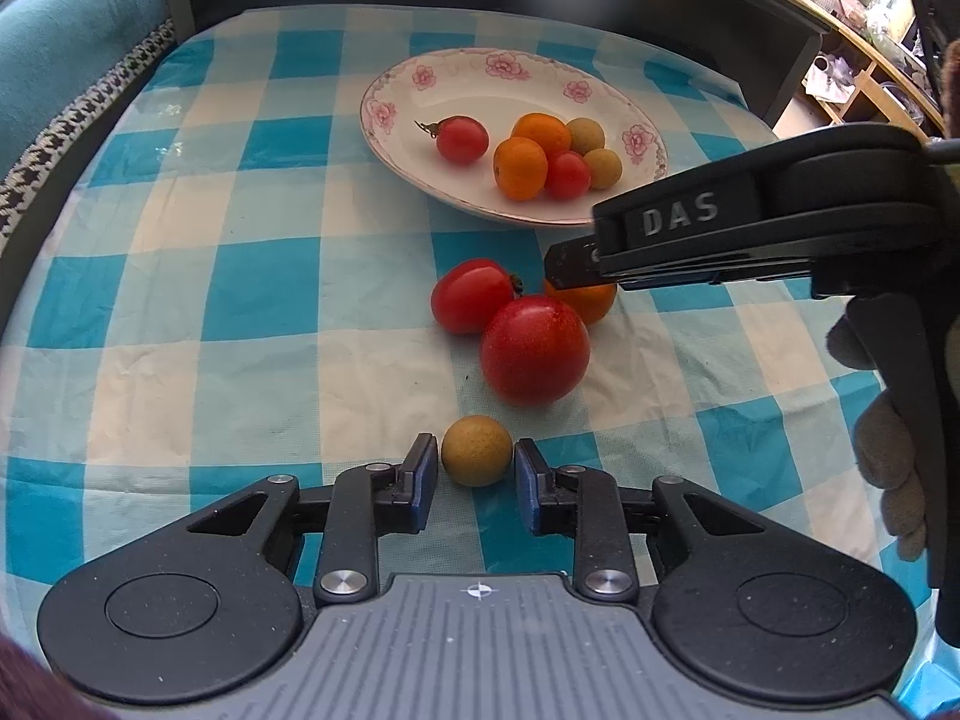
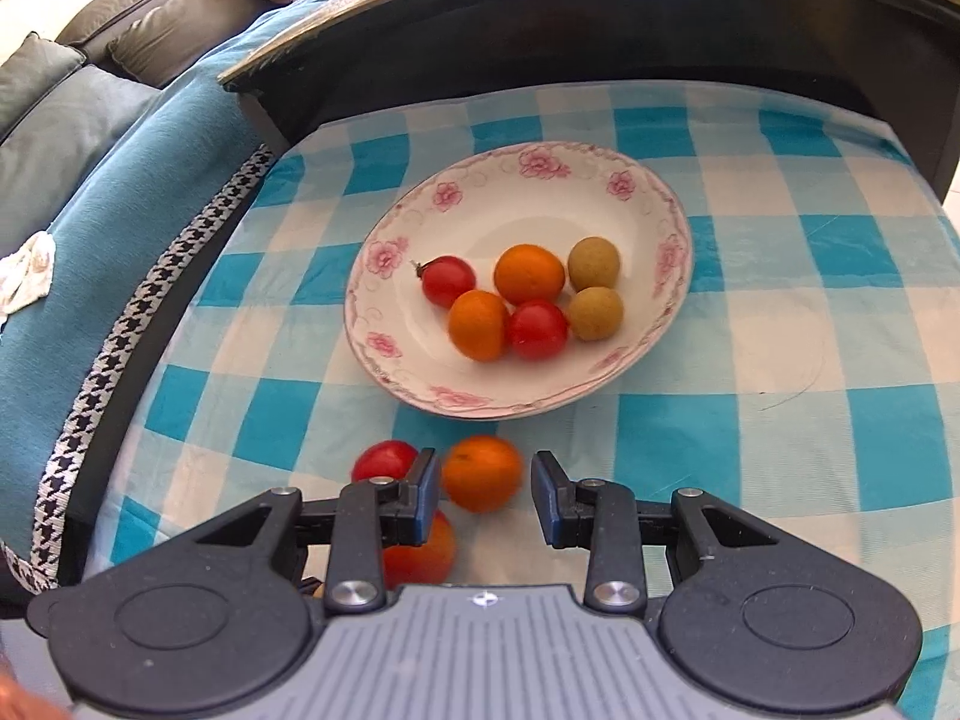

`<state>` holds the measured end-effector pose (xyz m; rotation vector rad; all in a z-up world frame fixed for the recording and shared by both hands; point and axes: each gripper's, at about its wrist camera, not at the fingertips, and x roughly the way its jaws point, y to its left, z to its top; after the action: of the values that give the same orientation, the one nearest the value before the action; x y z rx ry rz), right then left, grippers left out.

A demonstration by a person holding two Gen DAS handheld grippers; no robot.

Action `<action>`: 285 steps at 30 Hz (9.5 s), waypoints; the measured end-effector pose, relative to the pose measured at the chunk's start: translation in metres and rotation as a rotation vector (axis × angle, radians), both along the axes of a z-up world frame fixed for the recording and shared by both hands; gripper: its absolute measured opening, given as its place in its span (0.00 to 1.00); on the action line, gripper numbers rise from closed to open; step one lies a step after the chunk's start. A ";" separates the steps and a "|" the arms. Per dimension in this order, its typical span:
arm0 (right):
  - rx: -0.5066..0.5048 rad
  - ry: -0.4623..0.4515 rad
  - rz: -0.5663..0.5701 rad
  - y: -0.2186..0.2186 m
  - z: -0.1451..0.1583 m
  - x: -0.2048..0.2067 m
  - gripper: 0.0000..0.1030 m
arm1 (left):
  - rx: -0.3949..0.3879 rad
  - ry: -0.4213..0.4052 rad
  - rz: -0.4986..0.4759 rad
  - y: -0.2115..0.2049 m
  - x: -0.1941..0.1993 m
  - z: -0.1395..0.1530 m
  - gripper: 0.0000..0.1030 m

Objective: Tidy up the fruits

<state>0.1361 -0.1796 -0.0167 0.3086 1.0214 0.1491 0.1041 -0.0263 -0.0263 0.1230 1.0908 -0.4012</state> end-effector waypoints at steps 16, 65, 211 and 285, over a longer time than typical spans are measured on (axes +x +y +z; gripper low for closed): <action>-0.092 0.039 0.047 -0.004 -0.003 -0.009 0.33 | 0.014 0.002 0.000 -0.003 0.000 0.001 0.35; -0.142 0.106 0.131 -0.012 -0.006 -0.070 0.33 | 0.031 -0.022 0.015 -0.010 -0.011 0.006 0.32; -0.101 -0.126 0.016 -0.034 0.034 0.033 0.34 | -0.001 -0.180 0.109 -0.038 0.091 0.049 0.54; -0.066 0.027 0.216 0.021 -0.008 -0.028 0.43 | -0.045 -0.057 0.121 0.000 0.051 0.028 0.69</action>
<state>0.1082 -0.1587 -0.0249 0.1404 1.0833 0.3059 0.1553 -0.0262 0.0017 0.0282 1.0268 -0.3113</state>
